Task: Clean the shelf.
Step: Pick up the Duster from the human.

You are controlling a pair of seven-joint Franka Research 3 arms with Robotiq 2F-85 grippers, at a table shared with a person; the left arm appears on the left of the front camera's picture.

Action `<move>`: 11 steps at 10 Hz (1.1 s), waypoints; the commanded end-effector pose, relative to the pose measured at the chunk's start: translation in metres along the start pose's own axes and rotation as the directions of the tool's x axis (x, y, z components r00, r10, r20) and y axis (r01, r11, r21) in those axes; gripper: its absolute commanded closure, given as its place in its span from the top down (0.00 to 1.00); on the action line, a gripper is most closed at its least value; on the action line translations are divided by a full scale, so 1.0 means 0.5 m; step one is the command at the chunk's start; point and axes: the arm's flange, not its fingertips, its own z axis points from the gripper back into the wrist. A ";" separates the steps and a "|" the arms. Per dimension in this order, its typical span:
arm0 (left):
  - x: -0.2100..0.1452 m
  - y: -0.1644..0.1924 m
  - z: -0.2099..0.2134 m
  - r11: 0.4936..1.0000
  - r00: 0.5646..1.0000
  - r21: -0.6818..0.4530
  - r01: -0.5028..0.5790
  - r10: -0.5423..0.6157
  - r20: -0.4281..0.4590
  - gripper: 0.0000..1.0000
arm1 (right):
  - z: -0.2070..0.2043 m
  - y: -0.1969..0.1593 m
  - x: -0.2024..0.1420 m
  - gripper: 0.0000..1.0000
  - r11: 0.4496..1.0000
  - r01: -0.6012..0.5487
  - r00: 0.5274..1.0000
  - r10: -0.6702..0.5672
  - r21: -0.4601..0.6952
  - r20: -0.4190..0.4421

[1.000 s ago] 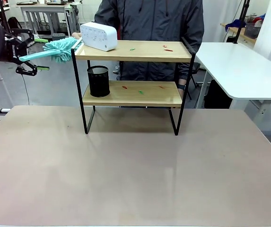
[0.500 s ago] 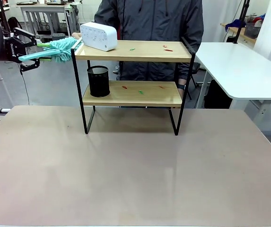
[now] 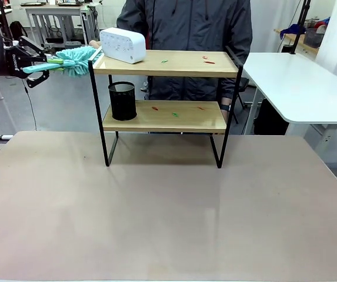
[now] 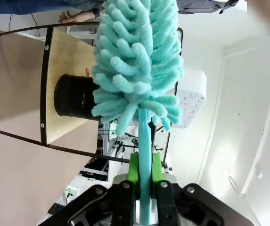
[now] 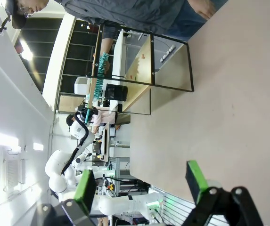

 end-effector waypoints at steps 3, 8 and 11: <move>-0.091 -0.031 0.097 0.996 0.995 0.016 0.092 -0.092 -0.029 0.00 | -0.002 0.004 0.008 1.00 0.999 -0.027 1.000 0.026 0.020 0.015; -0.391 0.077 0.363 0.779 0.876 0.401 0.482 -0.434 -0.210 0.00 | -0.002 0.004 0.008 1.00 0.999 -0.027 1.000 0.026 0.020 0.015; -0.422 0.145 0.373 0.684 0.808 0.430 0.589 -0.486 -0.333 0.00 | -0.002 0.004 0.008 1.00 0.999 -0.027 1.000 0.026 0.020 0.015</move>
